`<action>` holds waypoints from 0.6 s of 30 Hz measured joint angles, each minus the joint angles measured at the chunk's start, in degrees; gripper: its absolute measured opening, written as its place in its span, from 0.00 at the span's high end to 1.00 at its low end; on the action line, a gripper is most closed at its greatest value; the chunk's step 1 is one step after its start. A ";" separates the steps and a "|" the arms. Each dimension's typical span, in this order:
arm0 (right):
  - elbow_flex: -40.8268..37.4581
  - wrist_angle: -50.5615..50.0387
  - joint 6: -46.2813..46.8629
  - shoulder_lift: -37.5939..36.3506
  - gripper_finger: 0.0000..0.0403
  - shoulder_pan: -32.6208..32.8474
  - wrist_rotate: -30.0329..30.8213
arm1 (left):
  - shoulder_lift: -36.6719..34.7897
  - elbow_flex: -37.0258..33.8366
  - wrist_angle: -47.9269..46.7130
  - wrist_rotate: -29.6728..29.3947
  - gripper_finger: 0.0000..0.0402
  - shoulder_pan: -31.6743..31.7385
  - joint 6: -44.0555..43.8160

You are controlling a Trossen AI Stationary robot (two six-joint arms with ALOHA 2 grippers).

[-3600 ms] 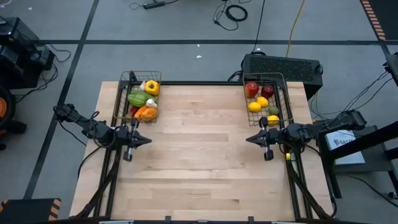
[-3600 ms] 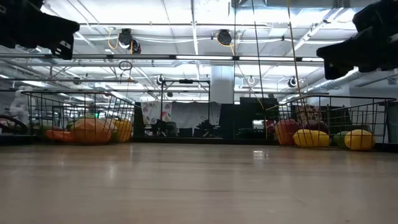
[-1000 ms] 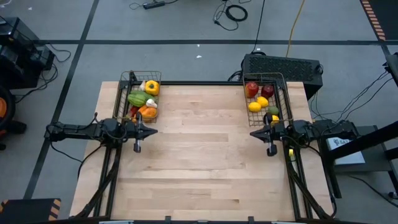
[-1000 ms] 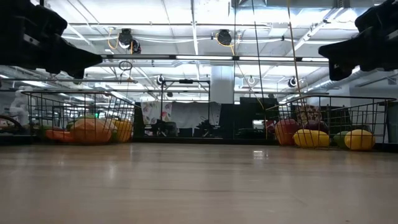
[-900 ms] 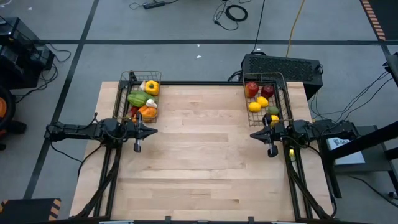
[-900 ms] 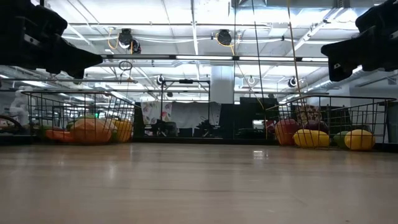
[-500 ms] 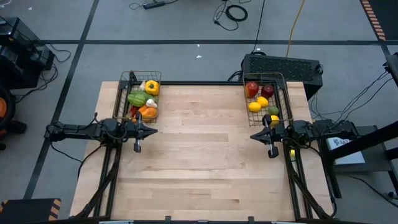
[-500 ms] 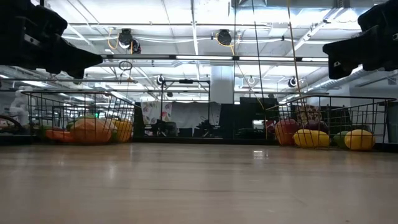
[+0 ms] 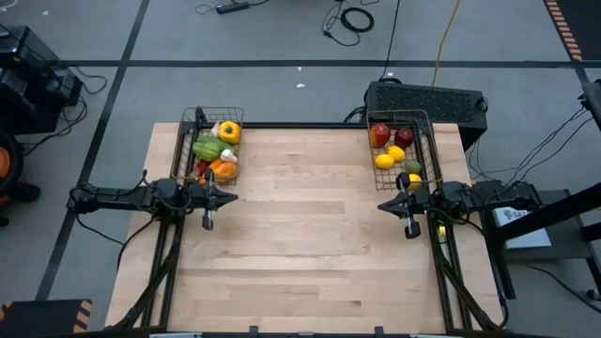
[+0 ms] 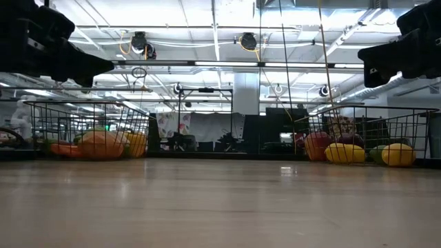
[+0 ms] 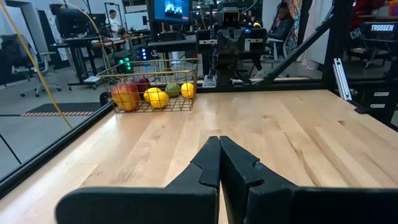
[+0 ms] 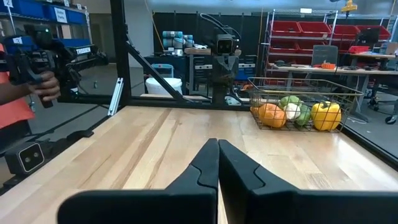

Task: Sort produce into baskets
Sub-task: Return to Home Position

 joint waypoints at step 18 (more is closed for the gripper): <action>0.01 -0.09 0.03 0.00 1.00 0.00 -0.04 | 0.07 0.00 1.25 -1.63 0.99 0.00 1.49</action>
